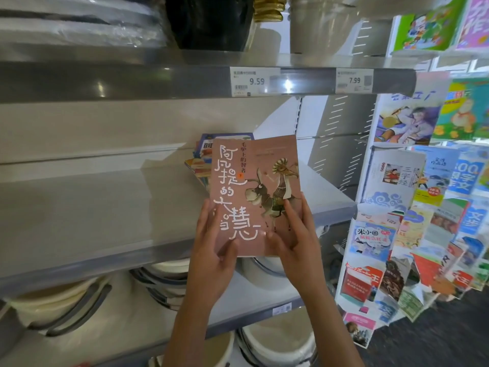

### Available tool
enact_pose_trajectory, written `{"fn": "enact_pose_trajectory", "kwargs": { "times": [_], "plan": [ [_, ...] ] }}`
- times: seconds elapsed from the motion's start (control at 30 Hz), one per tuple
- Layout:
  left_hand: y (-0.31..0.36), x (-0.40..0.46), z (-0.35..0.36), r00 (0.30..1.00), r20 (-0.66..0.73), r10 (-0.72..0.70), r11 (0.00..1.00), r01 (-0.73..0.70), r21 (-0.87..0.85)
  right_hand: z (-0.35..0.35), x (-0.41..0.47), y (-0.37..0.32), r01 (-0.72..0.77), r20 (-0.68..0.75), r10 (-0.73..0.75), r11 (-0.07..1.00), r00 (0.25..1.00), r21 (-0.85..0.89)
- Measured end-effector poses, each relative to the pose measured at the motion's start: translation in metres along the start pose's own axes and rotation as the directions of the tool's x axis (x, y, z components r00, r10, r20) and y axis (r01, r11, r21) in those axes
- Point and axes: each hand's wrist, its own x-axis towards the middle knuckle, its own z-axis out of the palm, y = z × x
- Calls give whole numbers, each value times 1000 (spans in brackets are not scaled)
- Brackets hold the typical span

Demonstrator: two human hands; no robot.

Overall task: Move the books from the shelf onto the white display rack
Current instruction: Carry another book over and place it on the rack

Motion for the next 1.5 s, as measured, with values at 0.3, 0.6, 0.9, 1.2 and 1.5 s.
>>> {"fn": "enact_pose_trajectory", "kwargs": {
  "times": [0.3, 0.6, 0.9, 1.2, 1.5],
  "plan": [
    [59, -18, 80, 986, 67, 154, 988, -153, -23, -103, -35, 16, -63, -154, 42, 989, 987, -132],
    [146, -68, 219, 951, 202, 236, 965, -204, -165, -267, -100, 50, -175, -287, 112, 963, 951, -205],
    [240, -142, 373, 900, 309, 308, 933, -223, -282, -440, -181, 91, -295, -426, 190, 936, 885, -195],
    [304, -179, 487, 817, 435, 379, 905, -228, -359, -553, -227, 131, -383, -552, 265, 917, 791, -109],
    [341, -168, 622, 727, 521, 448, 861, -195, -469, -647, -222, 203, -467, -669, 304, 881, 678, -73]
  ]
}}
